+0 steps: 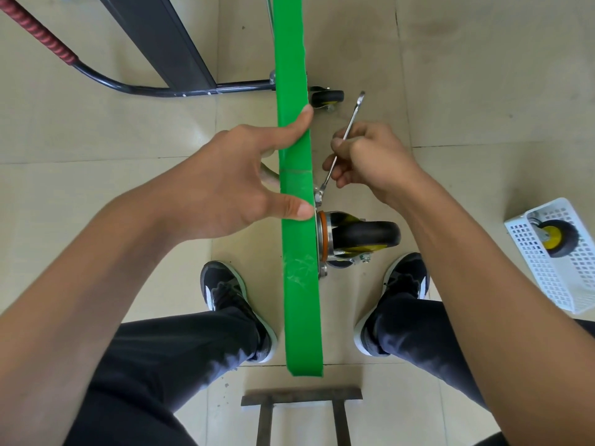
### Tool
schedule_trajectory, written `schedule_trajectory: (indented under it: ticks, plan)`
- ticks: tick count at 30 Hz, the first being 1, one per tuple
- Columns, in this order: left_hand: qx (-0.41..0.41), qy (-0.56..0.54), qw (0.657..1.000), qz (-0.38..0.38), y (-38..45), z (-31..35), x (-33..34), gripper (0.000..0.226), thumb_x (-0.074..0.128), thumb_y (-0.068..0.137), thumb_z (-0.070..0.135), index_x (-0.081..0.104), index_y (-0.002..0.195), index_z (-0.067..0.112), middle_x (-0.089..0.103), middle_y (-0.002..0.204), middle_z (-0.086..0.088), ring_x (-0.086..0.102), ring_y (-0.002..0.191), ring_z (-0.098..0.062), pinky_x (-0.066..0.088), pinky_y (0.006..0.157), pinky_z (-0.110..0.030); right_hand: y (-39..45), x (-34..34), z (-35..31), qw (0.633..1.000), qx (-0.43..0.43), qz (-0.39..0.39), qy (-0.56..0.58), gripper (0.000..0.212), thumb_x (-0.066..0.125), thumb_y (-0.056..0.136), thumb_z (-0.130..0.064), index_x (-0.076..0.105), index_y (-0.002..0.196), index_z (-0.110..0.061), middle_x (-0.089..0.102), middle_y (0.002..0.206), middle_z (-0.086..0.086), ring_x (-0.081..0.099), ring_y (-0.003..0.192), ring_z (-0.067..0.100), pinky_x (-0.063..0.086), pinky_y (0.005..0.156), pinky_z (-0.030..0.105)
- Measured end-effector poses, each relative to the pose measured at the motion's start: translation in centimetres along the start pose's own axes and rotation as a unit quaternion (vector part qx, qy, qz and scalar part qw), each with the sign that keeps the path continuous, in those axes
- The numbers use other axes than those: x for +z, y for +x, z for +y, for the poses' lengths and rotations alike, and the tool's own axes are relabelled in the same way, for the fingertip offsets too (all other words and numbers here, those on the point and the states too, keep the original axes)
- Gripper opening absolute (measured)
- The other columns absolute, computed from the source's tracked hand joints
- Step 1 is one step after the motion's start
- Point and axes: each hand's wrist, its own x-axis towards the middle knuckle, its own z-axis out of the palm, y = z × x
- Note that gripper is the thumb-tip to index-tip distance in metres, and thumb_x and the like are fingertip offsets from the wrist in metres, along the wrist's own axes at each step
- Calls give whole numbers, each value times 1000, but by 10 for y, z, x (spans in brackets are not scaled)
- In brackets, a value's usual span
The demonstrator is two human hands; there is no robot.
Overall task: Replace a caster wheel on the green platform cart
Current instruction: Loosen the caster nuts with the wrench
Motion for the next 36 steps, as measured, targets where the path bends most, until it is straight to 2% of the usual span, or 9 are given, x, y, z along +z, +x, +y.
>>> schedule_trajectory:
  ticks: [3, 7, 12, 16, 19, 24, 28, 32, 36]
  plan:
    - [3, -6, 1000, 1, 0, 1, 0, 111, 78, 59, 42, 19, 152, 49, 36, 154, 25, 63, 107, -2, 50, 90, -12, 7, -1, 6, 998, 47, -18, 32, 11, 48, 103, -6, 52, 111, 0, 63, 85, 19, 57, 57, 17, 54, 53, 26]
    - [6, -2, 1000, 0, 1, 0, 0, 110, 78, 60, 42, 19, 153, 49, 34, 156, 24, 62, 111, -3, 50, 98, -22, 21, -4, 9, 993, 93, -54, 53, 10, 49, 103, -6, 51, 110, 1, 65, 84, 18, 59, 53, 14, 54, 52, 24]
    - [5, -8, 1000, 3, 0, 0, 1, 109, 79, 61, 39, 19, 153, 49, 34, 155, 26, 62, 107, -1, 50, 91, -11, 34, -2, 13, 975, 155, -129, 96, 11, 45, 104, -7, 49, 113, -2, 65, 81, 12, 57, 57, 11, 53, 53, 20]
    - [7, -11, 1000, 3, 1, -1, 0, 109, 80, 63, 37, 20, 153, 48, 34, 155, 26, 63, 106, -1, 50, 91, -12, 34, 2, 16, 970, 164, -165, 70, 16, 45, 104, -8, 50, 118, -3, 64, 85, 10, 56, 59, 10, 54, 54, 19]
    - [8, -14, 1000, 1, 1, -2, 1, 109, 82, 65, 33, 20, 153, 48, 34, 155, 25, 63, 108, -1, 50, 91, -12, 32, 5, 21, 971, 159, -165, 70, 18, 46, 104, -9, 52, 119, -3, 64, 86, 9, 55, 60, 9, 53, 52, 20]
    - [11, -8, 1000, 4, 2, -2, 0, 109, 82, 65, 33, 19, 154, 47, 35, 155, 25, 61, 110, -2, 50, 93, -13, 19, 8, 21, 989, 85, -103, 71, 17, 48, 104, -8, 52, 118, 1, 61, 77, 9, 54, 56, 12, 50, 50, 23]
    - [10, -10, 1000, 6, 2, -2, 0, 108, 83, 68, 28, 20, 153, 47, 35, 155, 24, 61, 106, 1, 49, 85, -6, -4, 10, 16, 996, -50, -71, 12, 7, 48, 103, -5, 55, 103, -5, 63, 74, 10, 55, 56, 19, 48, 50, 31]
    - [10, -10, 1000, 9, 2, -2, 1, 108, 84, 70, 24, 20, 154, 44, 36, 154, 24, 62, 101, 2, 48, 80, -3, -31, 12, 14, 981, -180, -57, -45, 9, 50, 101, -2, 55, 109, -2, 65, 78, 17, 57, 58, 26, 49, 53, 39]
    - [9, -3, 1000, 7, 2, -2, 1, 108, 83, 68, 28, 20, 154, 46, 36, 154, 25, 62, 103, 0, 50, 83, -6, -37, 11, 13, 977, -198, -58, -60, 5, 51, 100, -2, 54, 105, -2, 66, 80, 19, 59, 58, 25, 51, 54, 43]
